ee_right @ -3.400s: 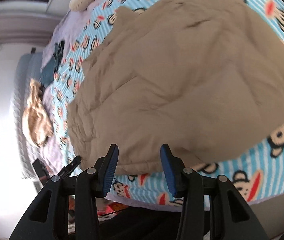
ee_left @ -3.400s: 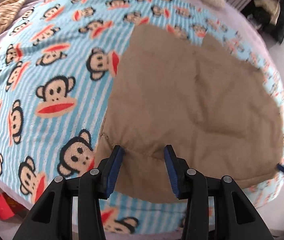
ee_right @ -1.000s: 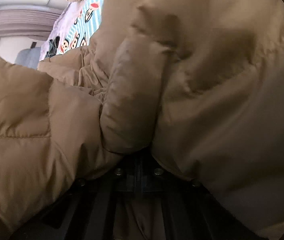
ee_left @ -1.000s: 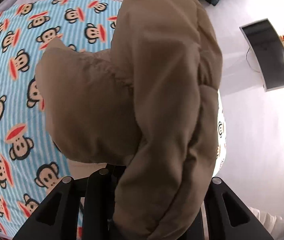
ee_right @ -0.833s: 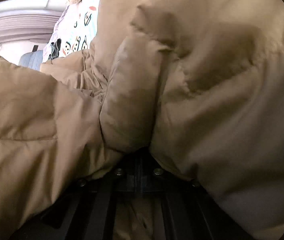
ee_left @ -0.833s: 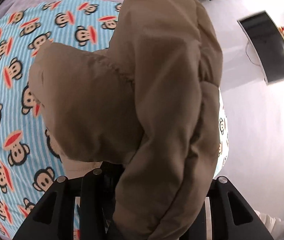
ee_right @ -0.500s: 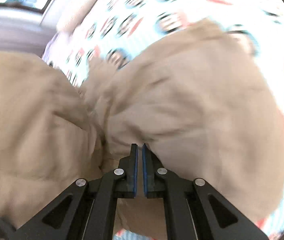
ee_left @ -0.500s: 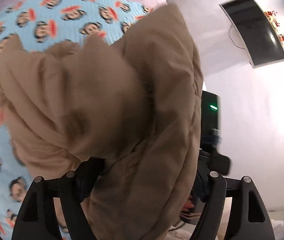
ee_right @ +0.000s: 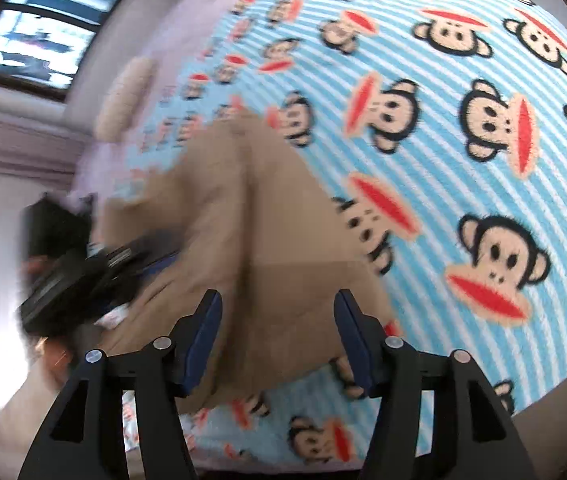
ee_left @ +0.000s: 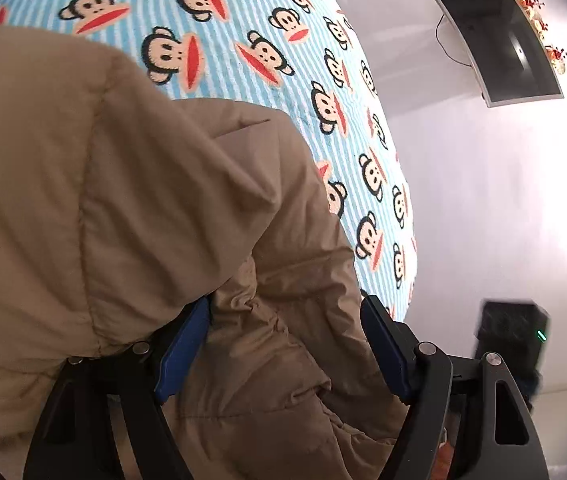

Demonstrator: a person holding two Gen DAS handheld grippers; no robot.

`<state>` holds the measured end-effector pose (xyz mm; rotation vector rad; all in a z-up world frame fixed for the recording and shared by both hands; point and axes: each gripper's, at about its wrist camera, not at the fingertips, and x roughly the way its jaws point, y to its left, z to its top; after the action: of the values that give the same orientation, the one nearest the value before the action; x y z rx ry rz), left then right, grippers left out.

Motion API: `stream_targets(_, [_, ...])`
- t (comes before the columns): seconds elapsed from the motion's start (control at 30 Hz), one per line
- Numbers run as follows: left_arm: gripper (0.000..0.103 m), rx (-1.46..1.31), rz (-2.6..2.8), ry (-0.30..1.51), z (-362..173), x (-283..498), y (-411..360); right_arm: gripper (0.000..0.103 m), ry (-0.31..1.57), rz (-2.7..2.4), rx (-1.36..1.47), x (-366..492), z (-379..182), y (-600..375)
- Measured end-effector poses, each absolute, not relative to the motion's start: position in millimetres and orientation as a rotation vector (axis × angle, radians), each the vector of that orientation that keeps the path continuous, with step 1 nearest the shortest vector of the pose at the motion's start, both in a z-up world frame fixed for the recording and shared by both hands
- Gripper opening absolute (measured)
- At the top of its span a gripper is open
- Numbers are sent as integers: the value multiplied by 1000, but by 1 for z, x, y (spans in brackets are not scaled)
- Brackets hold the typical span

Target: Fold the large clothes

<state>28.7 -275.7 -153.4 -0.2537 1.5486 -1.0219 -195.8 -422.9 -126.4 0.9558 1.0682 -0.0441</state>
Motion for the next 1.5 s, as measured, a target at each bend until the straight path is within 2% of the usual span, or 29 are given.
stream_targets(0.13, [77, -240, -1011, 1548, -160, 27, -284, 84, 1046, 118, 1003, -205, -114, -408])
stream_targets(0.3, [77, -178, -983, 1512, -142, 22, -293, 82, 1129, 135, 979, -167, -134, -371])
stream_targets(0.33, [77, -132, -975, 1471, -131, 19, -291, 65, 1148, 88, 954, -162, -138, -368])
stream_targets(0.37, [77, -79, -964, 1402, -117, 17, -285, 24, 1166, 46, 935, -156, -144, -367])
stream_targets(0.4, [77, -39, -948, 1337, -105, 14, -278, 16, 1185, 12, 922, -152, -149, -369])
stream_targets(0.47, [77, 44, -853, 1141, -73, 14, -244, 14, 1181, -63, 873, -151, -149, -371])
stream_targets(0.53, [77, 68, -731, 1044, -62, 24, -218, 13, 1173, -94, 814, -155, -146, -373])
stream_targets(0.6, [77, 56, -613, 1022, -66, 42, -191, 13, 1171, -117, 768, -161, -141, -372])
stream_targets(0.77, [77, 108, -474, 1053, -114, 76, -172, 13, 1179, -156, 770, -178, -144, -378])
stream_targets(0.93, [77, 169, -528, 1007, -132, 71, -225, 13, 1205, -232, 745, -191, -162, -390])
stream_targets(1.1, [77, 202, -585, 1015, -144, 62, -282, 14, 1218, -284, 826, -213, -192, -416])
stream_targets(1.23, [77, 242, -573, 1019, -153, 58, -303, 18, 1222, -269, 947, -221, -210, -436])
stream_targets(1.33, [77, 237, -569, 1023, -155, 60, -301, 22, 1191, -323, 969, -236, -188, -456])
stream_targets(1.5, [77, 230, -567, 1029, -156, 61, -299, 22, 1039, -384, 834, -242, -125, -479])
